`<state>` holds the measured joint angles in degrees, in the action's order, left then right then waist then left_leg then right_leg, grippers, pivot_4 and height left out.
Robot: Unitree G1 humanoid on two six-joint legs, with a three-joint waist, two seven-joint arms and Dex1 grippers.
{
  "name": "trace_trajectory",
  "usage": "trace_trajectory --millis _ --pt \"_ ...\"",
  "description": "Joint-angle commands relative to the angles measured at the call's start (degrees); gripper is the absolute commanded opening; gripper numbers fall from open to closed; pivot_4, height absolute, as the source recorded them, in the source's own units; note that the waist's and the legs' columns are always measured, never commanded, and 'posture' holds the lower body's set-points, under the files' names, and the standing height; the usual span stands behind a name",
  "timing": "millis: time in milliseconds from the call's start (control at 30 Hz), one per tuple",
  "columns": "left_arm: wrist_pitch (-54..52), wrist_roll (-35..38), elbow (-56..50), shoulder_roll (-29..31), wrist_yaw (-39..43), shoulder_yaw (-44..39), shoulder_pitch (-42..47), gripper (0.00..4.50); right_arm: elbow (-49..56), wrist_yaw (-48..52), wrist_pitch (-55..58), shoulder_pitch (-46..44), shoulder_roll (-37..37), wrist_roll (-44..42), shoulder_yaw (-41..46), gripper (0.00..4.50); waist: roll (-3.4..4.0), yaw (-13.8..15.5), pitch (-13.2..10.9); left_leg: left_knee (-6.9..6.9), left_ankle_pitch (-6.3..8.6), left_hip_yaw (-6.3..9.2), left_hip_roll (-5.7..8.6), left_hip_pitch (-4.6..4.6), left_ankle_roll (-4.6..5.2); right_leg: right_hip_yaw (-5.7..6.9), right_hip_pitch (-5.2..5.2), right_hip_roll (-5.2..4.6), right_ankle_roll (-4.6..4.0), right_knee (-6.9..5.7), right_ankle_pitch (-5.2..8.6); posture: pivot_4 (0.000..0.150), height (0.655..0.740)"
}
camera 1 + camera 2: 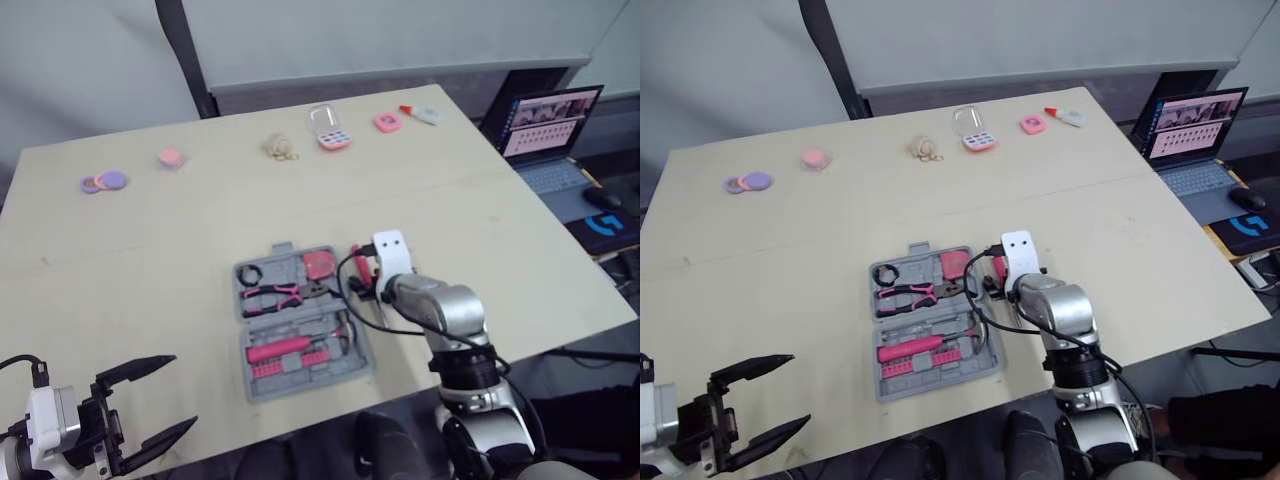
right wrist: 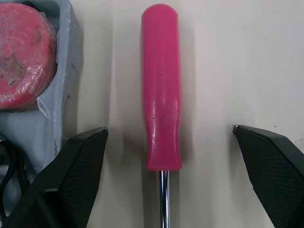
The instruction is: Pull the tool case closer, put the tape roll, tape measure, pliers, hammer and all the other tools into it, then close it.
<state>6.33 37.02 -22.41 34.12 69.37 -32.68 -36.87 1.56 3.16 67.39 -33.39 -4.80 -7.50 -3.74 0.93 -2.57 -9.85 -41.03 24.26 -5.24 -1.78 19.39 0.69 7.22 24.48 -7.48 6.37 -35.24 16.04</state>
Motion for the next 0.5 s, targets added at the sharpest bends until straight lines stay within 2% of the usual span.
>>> trace_trajectory --millis 33,233,267,500 --pt "0.41 0.23 -1.79 -0.20 -0.50 -1.10 -1.21 4.50 -0.82 -0.58 -0.75 -1.00 0.43 1.03 -0.15 3.71 -0.01 -0.36 0.00 0.00 0.00 0.00 0.00 -0.01 0.00 -0.02 0.01 0.00 0.00 -0.02 0.00 0.150 0.7287" --pt "0.60 0.06 -1.84 -0.29 -0.80 -0.64 -1.42 4.50 -0.89 -0.26 -0.65 -0.96 0.92 1.82 0.04 0.69 -0.01 -0.81 0.01 0.02 0.00 0.01 -0.02 -0.05 0.00 -0.12 0.09 0.00 0.00 -0.09 0.00 0.150 0.7287" --pt "0.58 0.07 -1.88 -0.33 -0.84 -0.54 -1.42 4.50 -0.85 -0.22 -0.63 -0.94 0.97 1.87 0.07 0.38 -0.01 -0.80 0.01 0.02 0.00 0.01 -0.02 -0.06 0.00 -0.13 0.09 0.01 0.00 -0.09 0.00 0.150 0.7287" --pt "-0.74 0.79 -1.43 0.35 -0.42 0.05 -1.52 4.50 2.02 1.49 1.81 -1.53 -1.16 1.49 -0.68 0.41 -0.01 -0.76 0.01 0.02 0.00 0.03 -0.02 -0.07 0.00 -0.19 0.12 -0.01 0.00 -0.12 0.00 0.150 0.7287"
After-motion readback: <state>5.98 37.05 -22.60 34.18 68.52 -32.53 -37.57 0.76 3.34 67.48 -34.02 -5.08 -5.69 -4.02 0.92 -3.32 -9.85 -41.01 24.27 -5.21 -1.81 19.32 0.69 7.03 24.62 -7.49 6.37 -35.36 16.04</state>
